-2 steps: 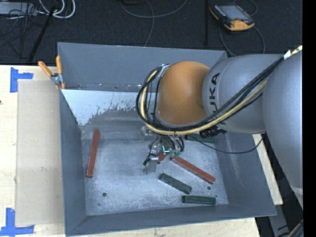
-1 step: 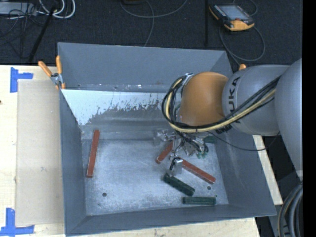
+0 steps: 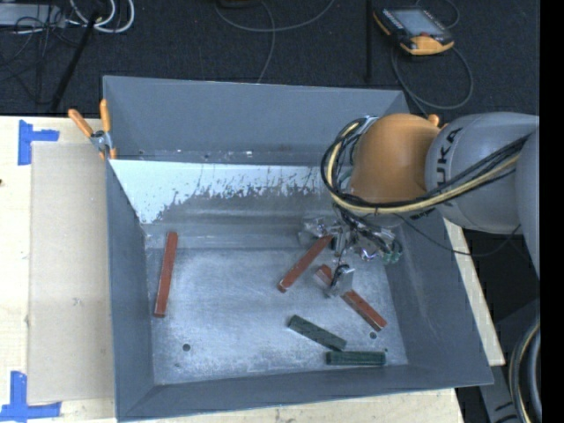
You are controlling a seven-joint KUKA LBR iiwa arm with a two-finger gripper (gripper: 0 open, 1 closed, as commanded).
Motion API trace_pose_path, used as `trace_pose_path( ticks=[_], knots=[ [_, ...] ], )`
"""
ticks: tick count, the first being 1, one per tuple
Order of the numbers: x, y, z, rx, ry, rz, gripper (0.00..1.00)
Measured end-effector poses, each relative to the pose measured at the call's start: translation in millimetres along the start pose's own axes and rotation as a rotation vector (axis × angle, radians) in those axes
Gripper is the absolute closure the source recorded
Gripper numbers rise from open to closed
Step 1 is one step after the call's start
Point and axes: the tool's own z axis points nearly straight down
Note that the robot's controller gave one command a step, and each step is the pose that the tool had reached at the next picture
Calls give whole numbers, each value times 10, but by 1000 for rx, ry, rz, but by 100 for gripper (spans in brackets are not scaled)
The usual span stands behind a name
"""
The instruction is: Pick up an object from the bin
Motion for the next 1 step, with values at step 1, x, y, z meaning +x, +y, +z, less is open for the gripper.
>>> trace_pose_path(
  ticks=[1],
  knots=[
    [-6,37,-3,-4,1,0,100]
  ],
)
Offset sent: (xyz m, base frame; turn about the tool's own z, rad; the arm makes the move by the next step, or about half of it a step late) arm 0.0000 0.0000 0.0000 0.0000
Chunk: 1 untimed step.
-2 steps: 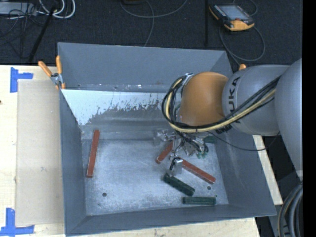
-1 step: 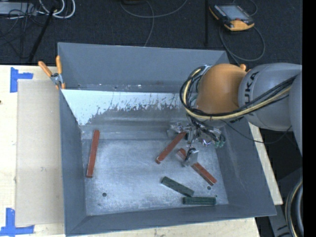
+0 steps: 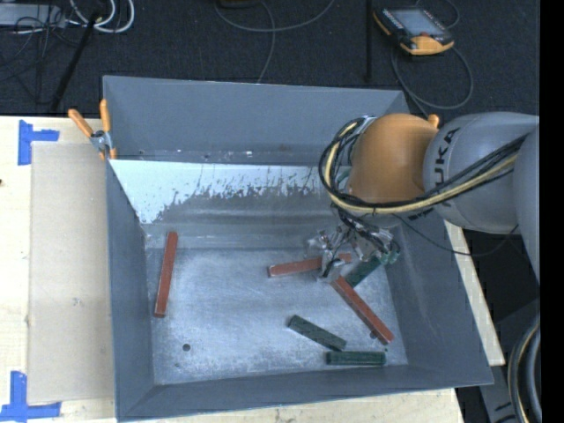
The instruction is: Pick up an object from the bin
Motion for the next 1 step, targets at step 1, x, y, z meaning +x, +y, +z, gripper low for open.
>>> trace_pose_path(
  ticks=[1],
  knots=[
    [-20,66,-362,2,-2,-245,100]
  ],
)
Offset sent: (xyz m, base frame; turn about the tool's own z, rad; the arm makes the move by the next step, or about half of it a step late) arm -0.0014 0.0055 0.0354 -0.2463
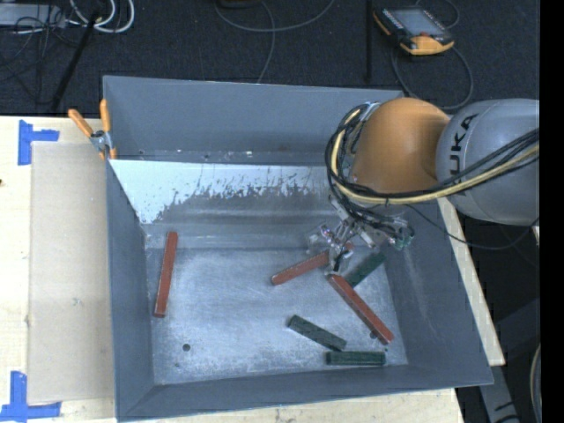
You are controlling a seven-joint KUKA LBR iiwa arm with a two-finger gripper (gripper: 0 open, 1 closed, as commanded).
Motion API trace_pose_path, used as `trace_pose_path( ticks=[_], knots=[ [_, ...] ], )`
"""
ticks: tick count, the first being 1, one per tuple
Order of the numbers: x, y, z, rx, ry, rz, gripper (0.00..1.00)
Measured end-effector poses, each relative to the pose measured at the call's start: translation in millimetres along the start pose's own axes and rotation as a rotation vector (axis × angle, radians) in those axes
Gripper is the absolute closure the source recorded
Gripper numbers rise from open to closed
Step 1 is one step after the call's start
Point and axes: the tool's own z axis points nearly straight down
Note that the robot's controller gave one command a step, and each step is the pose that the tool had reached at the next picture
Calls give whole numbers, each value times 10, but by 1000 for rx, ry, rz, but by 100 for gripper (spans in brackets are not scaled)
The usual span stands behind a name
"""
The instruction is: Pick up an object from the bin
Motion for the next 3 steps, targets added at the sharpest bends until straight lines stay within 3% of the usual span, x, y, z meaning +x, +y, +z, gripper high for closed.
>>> trace_pose_path(
  ticks=[1,2,3],
  knots=[
    [253,-191,292,-3,-6,-476,100],
    [261,-234,-1057,4,-3,-508,100],
    [281,-230,-1007,-4,1,-504,0]
  ],
)
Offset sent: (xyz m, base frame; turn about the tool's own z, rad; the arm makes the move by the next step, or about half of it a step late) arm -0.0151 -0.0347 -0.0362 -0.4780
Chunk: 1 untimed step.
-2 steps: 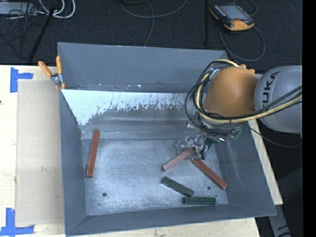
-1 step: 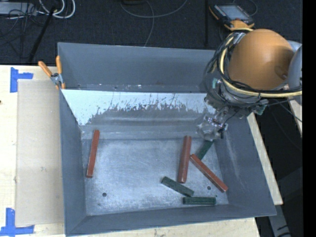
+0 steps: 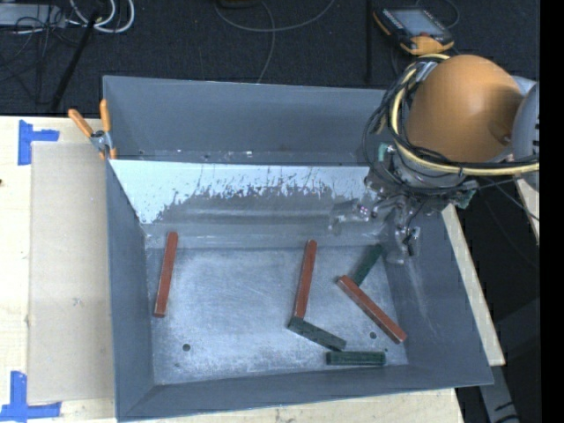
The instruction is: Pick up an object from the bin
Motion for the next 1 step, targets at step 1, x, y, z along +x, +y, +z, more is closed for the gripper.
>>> trace_pose_path(
  ticks=[1],
  knots=[
    [359,-91,1346,-9,4,-167,0]
  ],
)
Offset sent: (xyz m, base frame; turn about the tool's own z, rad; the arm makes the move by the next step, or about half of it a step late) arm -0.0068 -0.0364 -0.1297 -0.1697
